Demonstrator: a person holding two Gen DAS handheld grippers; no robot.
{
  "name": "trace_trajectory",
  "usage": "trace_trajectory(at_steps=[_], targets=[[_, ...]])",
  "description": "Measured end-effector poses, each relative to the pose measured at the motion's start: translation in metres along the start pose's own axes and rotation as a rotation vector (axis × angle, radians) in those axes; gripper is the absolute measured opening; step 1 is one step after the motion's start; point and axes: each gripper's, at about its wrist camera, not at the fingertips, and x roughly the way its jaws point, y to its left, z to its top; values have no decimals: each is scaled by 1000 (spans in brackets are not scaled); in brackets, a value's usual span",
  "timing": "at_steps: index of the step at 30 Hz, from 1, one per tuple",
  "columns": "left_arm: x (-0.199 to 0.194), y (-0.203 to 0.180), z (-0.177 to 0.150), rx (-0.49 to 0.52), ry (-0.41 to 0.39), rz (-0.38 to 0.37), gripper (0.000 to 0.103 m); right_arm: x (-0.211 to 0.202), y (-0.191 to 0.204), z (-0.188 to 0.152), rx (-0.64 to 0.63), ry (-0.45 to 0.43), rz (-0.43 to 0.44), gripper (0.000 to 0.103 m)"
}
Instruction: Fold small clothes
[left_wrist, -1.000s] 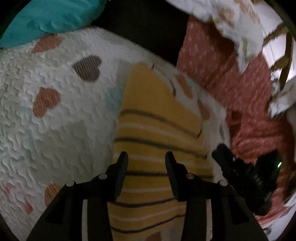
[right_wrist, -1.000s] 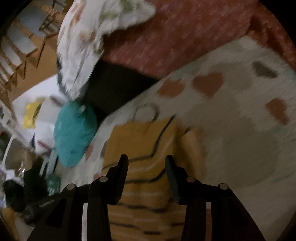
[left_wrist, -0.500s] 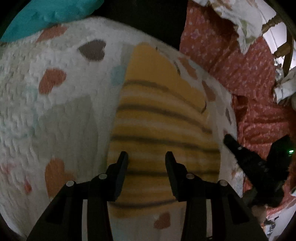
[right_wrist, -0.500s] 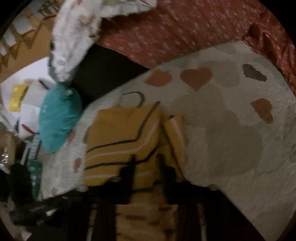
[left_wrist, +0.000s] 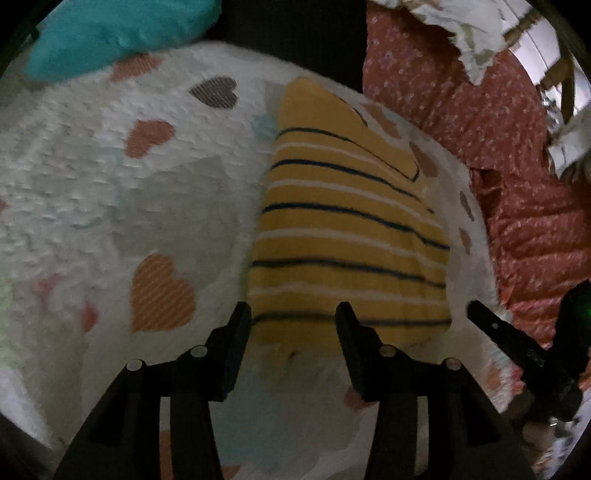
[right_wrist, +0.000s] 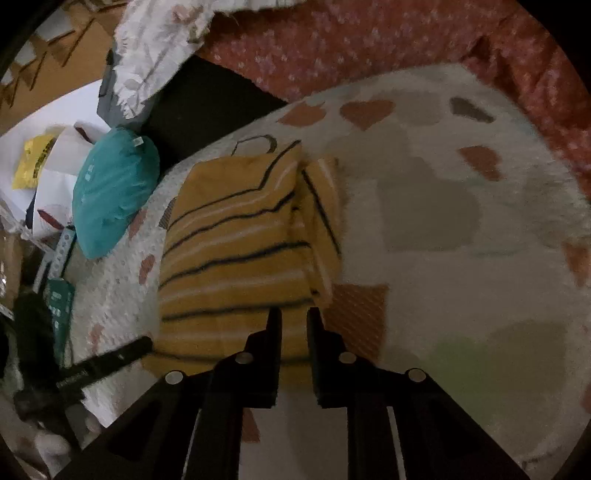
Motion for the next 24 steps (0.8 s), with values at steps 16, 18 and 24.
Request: trace_trajectory(at_steps=[16, 18, 24], targets=[[-127, -39, -141, 146, -427, 318, 84, -70, 6, -130, -46, -79, -155, 56], [-150, -41, -149, 143, -506, 354, 91, -73, 12, -138, -76, -93, -170, 57], [-195, -65, -155, 196, -653, 459, 103, -74, 25, -142, -140, -118, -196, 60]])
